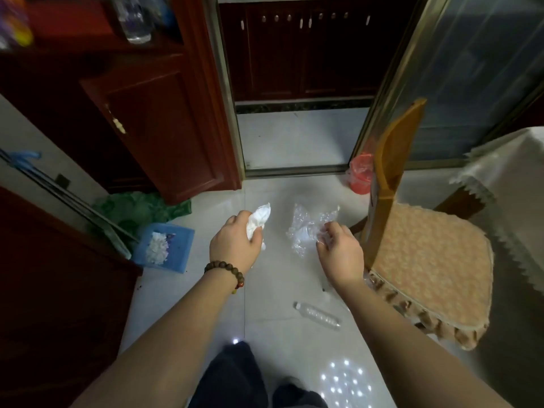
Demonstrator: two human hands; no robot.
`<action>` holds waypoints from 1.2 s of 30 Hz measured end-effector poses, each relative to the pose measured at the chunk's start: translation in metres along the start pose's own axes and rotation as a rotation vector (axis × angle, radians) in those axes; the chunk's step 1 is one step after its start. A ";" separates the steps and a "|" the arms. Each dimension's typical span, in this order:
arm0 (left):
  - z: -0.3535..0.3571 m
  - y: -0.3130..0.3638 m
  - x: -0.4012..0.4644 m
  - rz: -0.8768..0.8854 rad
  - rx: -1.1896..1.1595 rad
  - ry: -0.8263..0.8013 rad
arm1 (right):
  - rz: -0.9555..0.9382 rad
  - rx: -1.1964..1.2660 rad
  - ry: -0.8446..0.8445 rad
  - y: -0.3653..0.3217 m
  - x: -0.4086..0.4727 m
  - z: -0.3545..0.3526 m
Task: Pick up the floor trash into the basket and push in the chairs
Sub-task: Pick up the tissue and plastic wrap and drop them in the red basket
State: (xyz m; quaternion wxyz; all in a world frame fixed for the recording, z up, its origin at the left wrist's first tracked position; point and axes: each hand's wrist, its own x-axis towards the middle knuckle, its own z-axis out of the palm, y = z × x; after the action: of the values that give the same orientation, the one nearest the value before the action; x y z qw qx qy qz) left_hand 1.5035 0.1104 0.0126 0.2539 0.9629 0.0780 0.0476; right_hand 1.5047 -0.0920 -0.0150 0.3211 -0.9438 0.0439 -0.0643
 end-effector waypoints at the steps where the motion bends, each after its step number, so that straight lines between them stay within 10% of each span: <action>1: 0.002 -0.003 0.020 0.004 -0.002 0.001 | 0.002 0.003 0.002 -0.004 0.017 0.008; 16: 0.016 -0.070 0.381 0.199 0.008 -0.208 | 0.265 -0.038 0.113 -0.075 0.296 0.125; 36: 0.248 0.217 0.657 0.641 0.006 -0.646 | 0.796 0.003 0.451 0.138 0.553 0.055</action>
State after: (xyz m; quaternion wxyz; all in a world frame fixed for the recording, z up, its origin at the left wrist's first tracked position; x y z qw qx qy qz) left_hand 2.2093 -0.0810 -0.0604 0.2348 0.9047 -0.3072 -0.1791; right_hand 2.0532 -0.2360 -0.0912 0.3048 -0.8154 0.4720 -0.1397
